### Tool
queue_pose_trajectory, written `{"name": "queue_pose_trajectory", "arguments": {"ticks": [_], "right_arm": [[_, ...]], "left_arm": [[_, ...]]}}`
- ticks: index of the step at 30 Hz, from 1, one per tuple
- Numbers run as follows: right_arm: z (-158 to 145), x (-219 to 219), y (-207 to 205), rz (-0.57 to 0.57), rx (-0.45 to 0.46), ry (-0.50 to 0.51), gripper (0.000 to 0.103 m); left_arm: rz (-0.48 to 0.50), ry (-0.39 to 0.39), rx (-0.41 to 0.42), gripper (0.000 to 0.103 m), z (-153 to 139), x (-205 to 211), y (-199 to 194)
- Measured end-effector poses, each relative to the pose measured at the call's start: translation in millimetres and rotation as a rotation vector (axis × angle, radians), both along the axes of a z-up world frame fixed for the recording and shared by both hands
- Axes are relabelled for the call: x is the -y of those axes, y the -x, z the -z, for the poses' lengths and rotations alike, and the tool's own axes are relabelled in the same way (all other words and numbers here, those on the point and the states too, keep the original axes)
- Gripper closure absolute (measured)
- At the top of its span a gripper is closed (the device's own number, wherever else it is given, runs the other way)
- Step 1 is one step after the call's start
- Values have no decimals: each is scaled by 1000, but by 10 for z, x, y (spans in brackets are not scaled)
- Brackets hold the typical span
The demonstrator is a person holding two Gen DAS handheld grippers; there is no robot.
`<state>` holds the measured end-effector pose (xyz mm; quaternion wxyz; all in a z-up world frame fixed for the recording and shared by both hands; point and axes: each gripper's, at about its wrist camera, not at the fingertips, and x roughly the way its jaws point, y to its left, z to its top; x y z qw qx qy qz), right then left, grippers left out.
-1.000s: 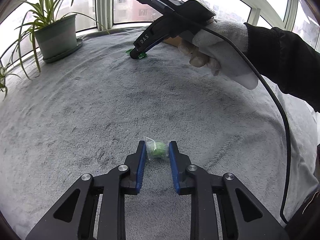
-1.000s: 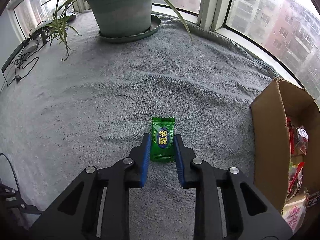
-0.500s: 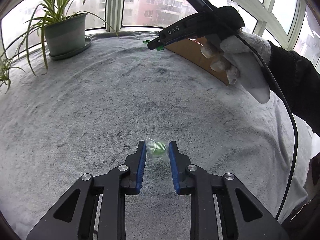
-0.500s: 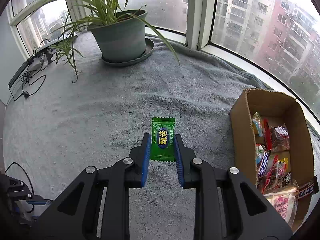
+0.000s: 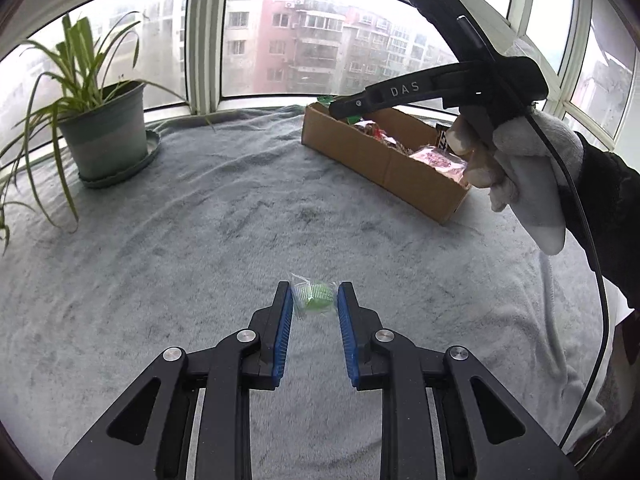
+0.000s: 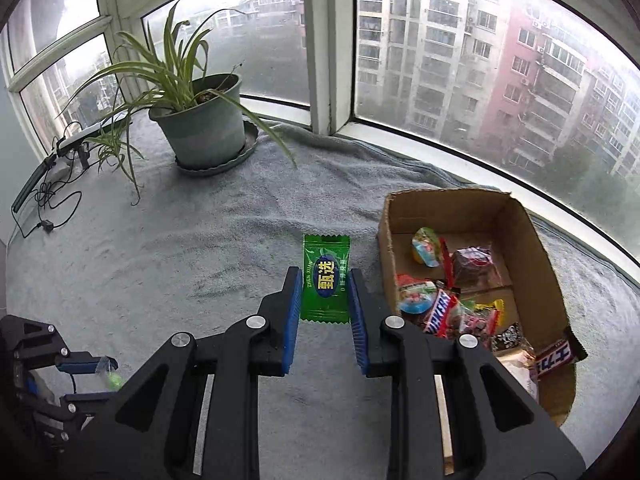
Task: Organize snacks
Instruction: 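Carry the green candy and clear packet over the box with both tools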
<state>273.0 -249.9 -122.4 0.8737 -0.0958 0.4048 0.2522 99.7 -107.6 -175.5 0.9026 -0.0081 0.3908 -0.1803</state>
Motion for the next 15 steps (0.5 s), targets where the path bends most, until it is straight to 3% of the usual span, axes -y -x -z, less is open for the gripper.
{"name": "queue_pose_trajectory", "arguments": {"ticks": [15], "right_arm": [[-6, 1072, 5, 247, 15, 10, 79]], "left_arm": [[146, 37, 101, 82, -419, 533, -904]]}}
